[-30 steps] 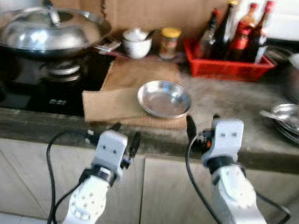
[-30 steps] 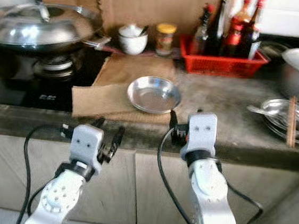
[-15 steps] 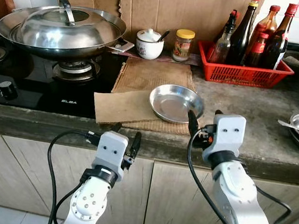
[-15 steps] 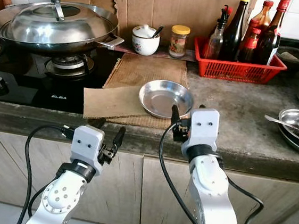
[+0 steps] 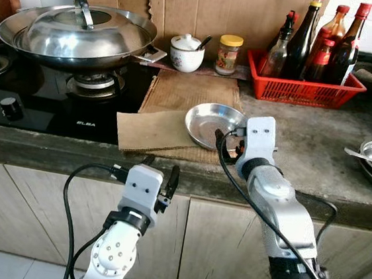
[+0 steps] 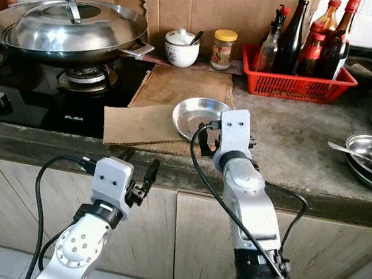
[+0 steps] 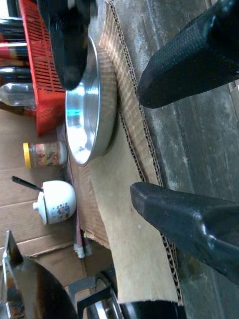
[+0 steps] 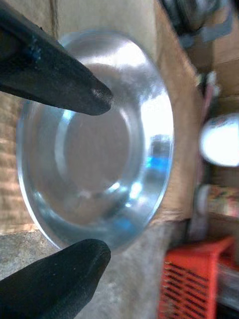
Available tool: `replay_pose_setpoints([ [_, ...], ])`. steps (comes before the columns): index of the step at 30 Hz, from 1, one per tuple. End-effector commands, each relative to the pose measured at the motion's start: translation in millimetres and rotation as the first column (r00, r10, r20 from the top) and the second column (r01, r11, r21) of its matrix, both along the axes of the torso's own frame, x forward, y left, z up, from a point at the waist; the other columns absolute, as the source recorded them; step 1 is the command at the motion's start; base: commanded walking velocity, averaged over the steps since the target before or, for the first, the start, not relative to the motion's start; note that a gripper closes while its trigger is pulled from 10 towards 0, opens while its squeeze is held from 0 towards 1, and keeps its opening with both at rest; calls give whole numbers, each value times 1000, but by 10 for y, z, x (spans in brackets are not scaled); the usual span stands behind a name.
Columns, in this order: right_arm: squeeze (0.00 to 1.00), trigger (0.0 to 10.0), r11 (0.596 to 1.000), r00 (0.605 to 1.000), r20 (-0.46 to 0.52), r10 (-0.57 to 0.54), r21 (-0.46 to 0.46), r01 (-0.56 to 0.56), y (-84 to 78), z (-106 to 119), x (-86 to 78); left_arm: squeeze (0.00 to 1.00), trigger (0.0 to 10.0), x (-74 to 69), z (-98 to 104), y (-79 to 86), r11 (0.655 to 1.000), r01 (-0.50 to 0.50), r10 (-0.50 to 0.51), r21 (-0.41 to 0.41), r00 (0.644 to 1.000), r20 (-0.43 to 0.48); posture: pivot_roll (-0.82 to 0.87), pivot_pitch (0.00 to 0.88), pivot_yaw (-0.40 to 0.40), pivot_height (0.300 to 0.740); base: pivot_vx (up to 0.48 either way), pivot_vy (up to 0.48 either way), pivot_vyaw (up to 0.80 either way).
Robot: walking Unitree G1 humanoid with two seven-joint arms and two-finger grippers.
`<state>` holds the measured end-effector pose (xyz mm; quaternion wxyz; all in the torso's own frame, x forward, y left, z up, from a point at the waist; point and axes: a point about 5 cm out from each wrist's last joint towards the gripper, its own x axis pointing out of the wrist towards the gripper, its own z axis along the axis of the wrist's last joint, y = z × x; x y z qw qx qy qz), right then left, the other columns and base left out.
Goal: Kitchen organization
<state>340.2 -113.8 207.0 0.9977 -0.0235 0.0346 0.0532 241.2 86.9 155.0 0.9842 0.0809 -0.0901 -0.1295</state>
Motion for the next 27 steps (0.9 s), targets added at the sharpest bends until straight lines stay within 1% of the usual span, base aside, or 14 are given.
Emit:
replay_pose_setpoints([
  [1, 0, 10000, 998, 997, -38, -64, 13, 64, -47, 47, 77, 0, 10000, -20, 24, 18, 1000, -15, 15, 1, 1000, 7, 117, 77, -39, 740, 0, 0, 0],
  [5, 0, 10000, 991, 989, -73, -128, 18, 130, -106, 79, 158, 0, 10000, -31, 13, 16, 1000, -17, 17, 1, 1000, 1, 117, 80, -42, 740, 0, 0, 0],
  [6, 0, 10000, 991, 989, -79, -127, 20, 129, -110, 88, 172, 0, 10000, -32, 13, 13, 1000, -18, 18, 0, 1000, 1, 117, 82, -45, 740, 0, 0, 0],
  [8, 0, 10000, 988, 983, -121, -138, 56, 145, -122, 107, 221, 0, 10000, -31, 9, 12, 1000, -19, 19, 1, 1000, -1, 117, 82, -45, 740, 0, 0, 0],
  [10, 0, 10000, 986, 980, -132, -147, 63, 156, -129, 114, 239, 0, 10000, -32, 9, 12, 1000, -19, 19, 0, 1000, -1, 117, 82, -45, 740, 0, 0, 0],
  [13, 0, 10000, 980, 970, -174, -169, 72, 183, -152, 127, 300, 0, 10000, -36, 6, 10, 1000, -18, 18, 1, 1000, -2, 119, 83, -47, 740, 0, 0, 0],
  [15, 0, 10000, 977, 967, -181, -178, 88, 196, -163, 153, 333, 0, 10000, -39, 3, 8, 1000, -17, 17, 1, 1000, -4, 121, 81, -50, 740, 0, 0, 0],
  [18, 0, 10000, 974, 963, -201, -178, 103, 202, -165, 160, 351, 0, 10000, -40, 1, 8, 1000, -17, 17, 1, 1000, -5, 121, 81, -50, 740, 0, 0, 0],
  [19, 0, 10000, 972, 959, -223, -175, 115, 204, -160, 150, 359, 0, 10000, -43, -2, 8, 1000, -17, 17, 2, 1000, -6, 120, 80, -48, 740, 0, 0, 0],
  [20, 0, 10000, 971, 951, -269, -155, 138, 197, -137, 126, 367, 0, 10000, -46, -3, 9, 1000, -17, 17, 1, 1000, -6, 120, 80, -48, 740, 0, 0, 0],
  [24, 0, 10000, 964, 934, -332, -131, 177, 198, -109, 88, 372, 0, 10000, -45, -3, 9, 1000, -18, 18, 3, 1000, -5, 122, 78, -53, 740, 0, 0, 0],
  [27, 0, 10000, 965, 929, -348, -129, 172, 198, -99, 70, 380, 0, 10000, -45, -4, 9, 1000, -18, 19, 3, 1000, -6, 122, 78, -53, 740, 0, 0, 0],
])
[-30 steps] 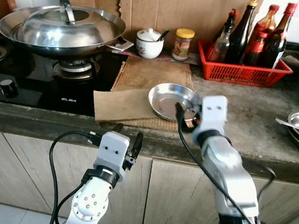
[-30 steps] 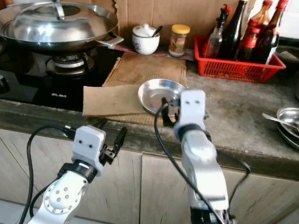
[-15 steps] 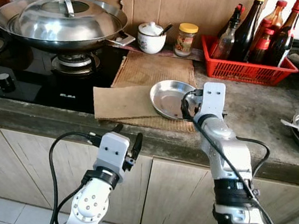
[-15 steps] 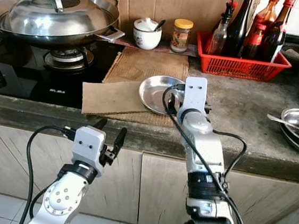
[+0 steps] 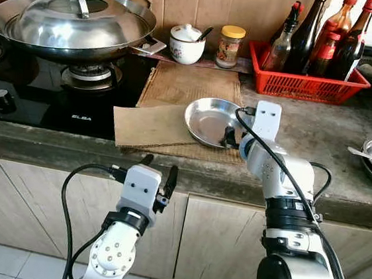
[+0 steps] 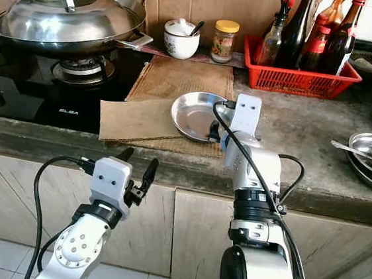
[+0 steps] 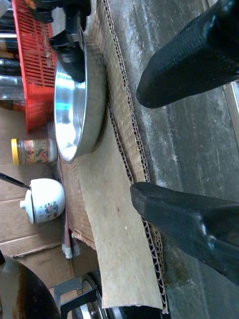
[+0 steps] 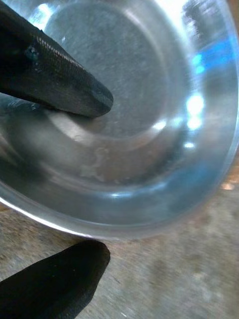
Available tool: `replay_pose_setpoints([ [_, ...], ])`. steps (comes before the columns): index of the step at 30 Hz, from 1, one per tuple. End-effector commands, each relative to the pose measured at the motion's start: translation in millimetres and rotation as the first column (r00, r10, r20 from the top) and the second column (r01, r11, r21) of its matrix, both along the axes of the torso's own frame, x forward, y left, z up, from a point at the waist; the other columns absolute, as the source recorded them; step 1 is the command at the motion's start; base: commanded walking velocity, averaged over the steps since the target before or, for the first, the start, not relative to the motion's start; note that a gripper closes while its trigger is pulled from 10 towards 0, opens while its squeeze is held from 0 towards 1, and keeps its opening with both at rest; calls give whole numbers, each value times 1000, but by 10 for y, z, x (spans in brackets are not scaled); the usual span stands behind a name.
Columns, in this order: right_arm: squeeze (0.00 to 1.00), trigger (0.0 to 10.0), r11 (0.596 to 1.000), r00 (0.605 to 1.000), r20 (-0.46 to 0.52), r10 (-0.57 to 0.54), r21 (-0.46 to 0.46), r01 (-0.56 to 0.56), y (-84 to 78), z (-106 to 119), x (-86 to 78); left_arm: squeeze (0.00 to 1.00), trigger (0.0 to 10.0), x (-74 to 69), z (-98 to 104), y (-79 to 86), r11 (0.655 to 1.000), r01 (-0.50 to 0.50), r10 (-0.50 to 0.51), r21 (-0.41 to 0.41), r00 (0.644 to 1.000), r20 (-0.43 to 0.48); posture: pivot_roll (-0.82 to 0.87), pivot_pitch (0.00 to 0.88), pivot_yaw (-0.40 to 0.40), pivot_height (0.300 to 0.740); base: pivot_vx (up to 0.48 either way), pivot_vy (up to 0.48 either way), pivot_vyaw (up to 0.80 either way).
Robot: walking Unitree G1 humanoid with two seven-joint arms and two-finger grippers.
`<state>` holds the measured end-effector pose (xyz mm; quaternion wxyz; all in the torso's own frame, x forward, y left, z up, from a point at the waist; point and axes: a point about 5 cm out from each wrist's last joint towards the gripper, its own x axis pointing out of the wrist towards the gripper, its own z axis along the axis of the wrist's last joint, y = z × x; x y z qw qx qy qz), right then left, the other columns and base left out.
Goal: Kitchen organization
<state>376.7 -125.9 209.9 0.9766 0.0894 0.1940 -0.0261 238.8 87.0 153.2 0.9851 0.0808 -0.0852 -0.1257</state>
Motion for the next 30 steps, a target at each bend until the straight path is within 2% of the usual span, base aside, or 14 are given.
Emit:
replay_pose_setpoints([
  [1, 0, 10000, 1000, 999, -34, 7, 30, -6, 35, 19, 13, 0, 10000, -21, 15, 6, 1000, -9, 9, 3, 1000, 4, 122, 78, -53, 740, 0, 0, 0],
  [5, 0, 9882, 998, 998, -63, 21, 63, -17, 66, -11, 17, 0, 10000, -19, 10, 6, 1000, -7, 7, 6, 1000, 5, 122, 68, -50, 740, 0, 0, 0],
  [6, 0, 2902, 998, 998, -66, 23, 68, -18, 69, -12, 18, 0, 10000, -18, 9, 7, 1000, -8, 8, 6, 1000, 5, 122, 67, -50, 740, 0, 0, 0],
  [8, 0, 2902, 997, 997, -68, 24, 70, -19, 70, -12, 20, 0, 10000, -16, 9, 6, 1000, -8, 8, 7, 1000, 5, 122, 64, -54, 740, 0, 0, 0],
  [9, 0, 0, 997, 997, -70, 20, 77, -15, 68, -10, 22, 0, 10000, -14, 10, 5, 1000, -7, 7, 7, 1000, 6, 122, 64, -54, 740, 0, 0, 0],
  [24, 0, 0, 987, 995, -97, -28, 157, 43, 50, -29, 20, 0, 10000, -1, 8, 9, 1000, -8, 7, 12, 1000, 10, 125, 51, -53, 740, 0, 0, 0],
  [28, 0, 0, 977, 995, -83, -63, 200, 79, 14, -37, 7, 0, 10000, 1, 10, 10, 1000, -7, 7, 10, 1000, 10, 126, 55, -53, 740, 0, 0, 0],
  [30, 0, 0, 965, 995, -10, -102, 241, 102, -23, 19, -6, 0, 10000, 0, 7, 9, 1000, -8, 8, 10, 1000, 8, 125, 59, -52, 740, 0, 0, 0],
])
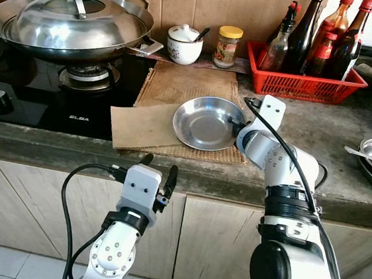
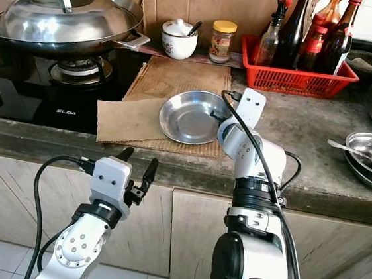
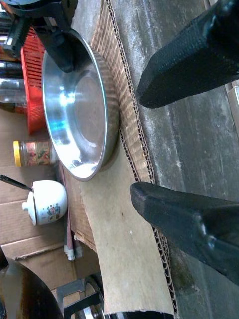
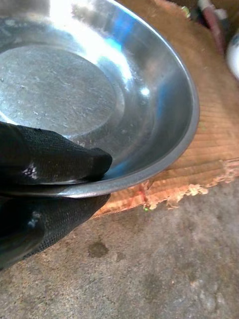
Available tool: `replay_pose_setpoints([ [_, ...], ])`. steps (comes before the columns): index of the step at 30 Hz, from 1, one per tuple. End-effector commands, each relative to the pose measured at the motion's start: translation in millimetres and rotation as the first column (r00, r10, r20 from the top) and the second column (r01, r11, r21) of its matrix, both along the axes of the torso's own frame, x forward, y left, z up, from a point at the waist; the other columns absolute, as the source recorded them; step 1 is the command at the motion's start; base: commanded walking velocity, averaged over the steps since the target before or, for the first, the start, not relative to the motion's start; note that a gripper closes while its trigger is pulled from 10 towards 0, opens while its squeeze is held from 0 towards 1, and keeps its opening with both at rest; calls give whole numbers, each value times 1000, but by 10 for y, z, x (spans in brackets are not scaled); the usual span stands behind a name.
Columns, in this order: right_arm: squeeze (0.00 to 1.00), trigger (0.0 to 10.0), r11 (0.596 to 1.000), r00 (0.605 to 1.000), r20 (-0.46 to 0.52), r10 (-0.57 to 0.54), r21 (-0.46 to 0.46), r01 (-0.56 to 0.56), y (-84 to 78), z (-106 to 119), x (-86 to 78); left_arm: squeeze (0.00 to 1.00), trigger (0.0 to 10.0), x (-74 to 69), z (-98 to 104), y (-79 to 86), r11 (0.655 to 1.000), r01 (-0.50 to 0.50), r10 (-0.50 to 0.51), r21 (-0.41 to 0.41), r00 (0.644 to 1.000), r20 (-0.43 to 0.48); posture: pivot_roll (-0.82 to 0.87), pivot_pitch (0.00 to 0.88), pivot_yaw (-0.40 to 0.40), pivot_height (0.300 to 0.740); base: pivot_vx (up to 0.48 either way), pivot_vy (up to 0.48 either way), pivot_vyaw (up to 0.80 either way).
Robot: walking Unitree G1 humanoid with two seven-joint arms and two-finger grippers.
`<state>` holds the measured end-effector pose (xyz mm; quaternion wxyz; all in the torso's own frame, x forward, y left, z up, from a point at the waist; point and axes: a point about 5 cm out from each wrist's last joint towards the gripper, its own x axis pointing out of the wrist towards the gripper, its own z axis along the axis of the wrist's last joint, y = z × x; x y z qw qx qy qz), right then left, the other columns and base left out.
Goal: Kitchen organization
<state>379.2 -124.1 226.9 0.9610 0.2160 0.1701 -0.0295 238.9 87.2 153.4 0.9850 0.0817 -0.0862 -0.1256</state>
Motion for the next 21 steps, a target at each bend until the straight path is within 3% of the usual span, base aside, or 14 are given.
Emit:
replay_pose_setpoints([
  [1, 0, 0, 998, 998, -17, -52, 23, 53, -50, -121, -40, 0, 10000, -2, 5, 6, 1000, -8, 7, 8, 1000, 5, 125, 59, -52, 740, 0, 0, 0],
  [5, 0, 0, 993, 987, 137, -80, 94, 67, -41, 19, -112, 0, 10000, 4, 8, 5, 1000, -6, 6, 5, 1000, 5, 119, 61, -46, 740, 0, 0, 0],
  [11, 0, 0, 990, 976, 195, -98, 117, 76, -38, 58, -168, 0, 10000, 12, 10, 6, 1000, -6, 6, 5, 1000, 5, 118, 61, -43, 740, 0, 0, 0],
  [12, 0, 0, 990, 964, 238, -115, 105, 93, -63, 80, -206, 0, 10000, 17, 12, 7, 1000, -7, 7, 4, 1000, 6, 118, 60, -40, 740, 0, 0, 0],
  [15, 0, 0, 980, 877, 452, -163, -27, 196, -174, 212, -404, 0, 10000, 27, 17, 12, 1000, -10, 10, 4, 1000, 9, 115, 59, -34, 740, 0, 0, 0],
  [20, 0, 0, 976, 855, 495, -154, -57, 209, -189, 235, -451, 0, 10000, 27, 17, 12, 1000, -10, 10, 2, 1000, 9, 115, 59, -34, 740, 0, 0, 0],
  [21, 0, 0, 963, 828, 554, -84, -167, 210, -160, 245, -570, 0, 10000, 30, 28, 5, 1000, -6, 6, -4, 1000, 12, 112, 59, -31, 740, 0, 0, 0],
])
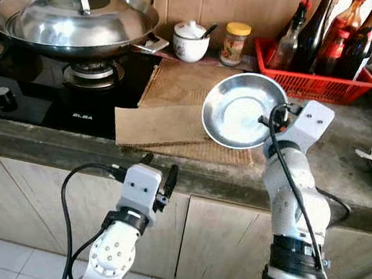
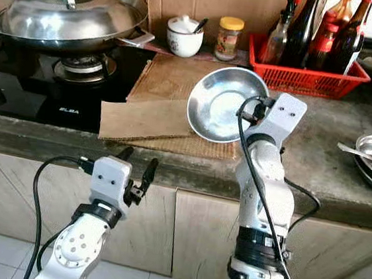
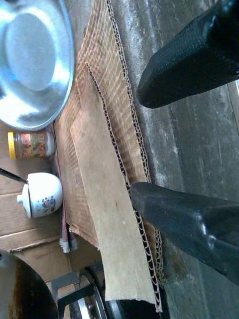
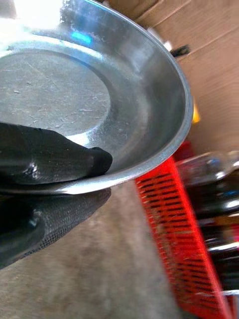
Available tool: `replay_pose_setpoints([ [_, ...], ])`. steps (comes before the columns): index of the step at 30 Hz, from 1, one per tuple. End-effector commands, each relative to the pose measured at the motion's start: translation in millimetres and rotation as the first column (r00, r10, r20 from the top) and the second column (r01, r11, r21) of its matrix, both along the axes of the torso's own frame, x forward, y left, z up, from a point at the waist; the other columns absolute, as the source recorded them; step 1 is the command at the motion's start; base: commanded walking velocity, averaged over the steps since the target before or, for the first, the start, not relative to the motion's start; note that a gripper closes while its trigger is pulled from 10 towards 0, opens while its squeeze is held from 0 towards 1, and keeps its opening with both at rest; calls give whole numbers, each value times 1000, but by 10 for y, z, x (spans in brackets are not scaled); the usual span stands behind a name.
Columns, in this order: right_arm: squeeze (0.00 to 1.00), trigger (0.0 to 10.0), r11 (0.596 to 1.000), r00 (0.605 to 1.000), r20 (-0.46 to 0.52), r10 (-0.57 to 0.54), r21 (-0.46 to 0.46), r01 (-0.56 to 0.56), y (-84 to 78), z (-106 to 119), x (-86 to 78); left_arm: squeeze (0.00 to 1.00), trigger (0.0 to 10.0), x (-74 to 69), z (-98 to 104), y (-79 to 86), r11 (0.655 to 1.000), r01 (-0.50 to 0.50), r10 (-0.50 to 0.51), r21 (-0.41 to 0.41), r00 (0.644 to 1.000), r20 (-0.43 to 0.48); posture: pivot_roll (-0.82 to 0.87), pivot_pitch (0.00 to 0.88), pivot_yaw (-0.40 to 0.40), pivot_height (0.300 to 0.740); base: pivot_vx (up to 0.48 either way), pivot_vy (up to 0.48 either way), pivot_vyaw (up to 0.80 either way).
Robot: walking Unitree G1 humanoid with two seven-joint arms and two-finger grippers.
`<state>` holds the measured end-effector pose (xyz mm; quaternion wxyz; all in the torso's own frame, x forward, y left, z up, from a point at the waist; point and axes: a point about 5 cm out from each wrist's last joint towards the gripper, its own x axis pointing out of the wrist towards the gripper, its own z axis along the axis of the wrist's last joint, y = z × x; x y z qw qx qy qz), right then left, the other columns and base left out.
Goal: Kitchen organization
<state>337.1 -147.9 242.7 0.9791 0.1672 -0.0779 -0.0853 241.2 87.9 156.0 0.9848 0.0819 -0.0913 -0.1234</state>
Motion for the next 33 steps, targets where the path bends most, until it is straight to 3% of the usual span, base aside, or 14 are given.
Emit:
replay_pose_setpoints([
  [1, 0, 0, 994, 994, 101, 30, -107, -19, 78, 87, -148, 0, 10000, 7, 3, -3, 1000, -2, 2, -2, 1000, 1, 112, 59, -31, 740, 0, 0, 0],
  [5, 0, 0, 968, 987, 145, 66, -250, -28, 130, 63, -299, 0, 10000, 10, 18, -13, 1000, 6, -6, -7, 1000, 5, 109, 60, -28, 740, 0, 0, 0],
  [9, 0, 0, 949, 984, 171, 52, -315, 5, 101, 11, -401, 0, 10000, 13, 27, -14, 1000, 8, -8, -8, 1000, 9, 106, 59, -26, 740, 0, 0, 0],
  [17, 0, 0, 938, 986, 164, -30, -337, 85, -75, -82, -503, 0, 10000, 20, 29, -9, 1000, 10, -10, -8, 1000, 10, 103, 60, -22, 740, 0, 0, 0],
  [21, 0, 0, 912, 969, 226, -105, -366, 185, -160, -9, -556, 0, 10000, 19, 31, -5, 1000, 11, -11, -10, 1000, 12, 101, 60, -18, 740, 0, 0, 0],
  [29, 0, 0, 892, 966, 242, -87, -414, 184, -102, -8, -576, 0, 10000, 15, 44, -8, 1000, 15, -15, -14, 1000, 20, 103, 58, -18, 740, 0, 0, 0],
  [30, 0, 7098, 890, 967, 240, -81, -419, 179, -80, -13, -580, 0, 10000, 13, 43, -9, 1000, 16, -16, -15, 1000, 20, 103, 57, -17, 740, 0, 0, 0],
  [32, 0, 7098, 890, 968, 238, -81, -421, 178, -72, -17, -581, 0, 10000, 12, 43, -10, 1000, 17, -17, -15, 1000, 20, 103, 57, -17, 740, 0, 0, 0],
  [33, 0, 10000, 892, 969, 237, -65, -421, 163, -53, -23, -584, 0, 10000, 11, 42, -11, 1000, 17, -17, -15, 1000, 20, 104, 53, -18, 740, 0, 0, 0],
])
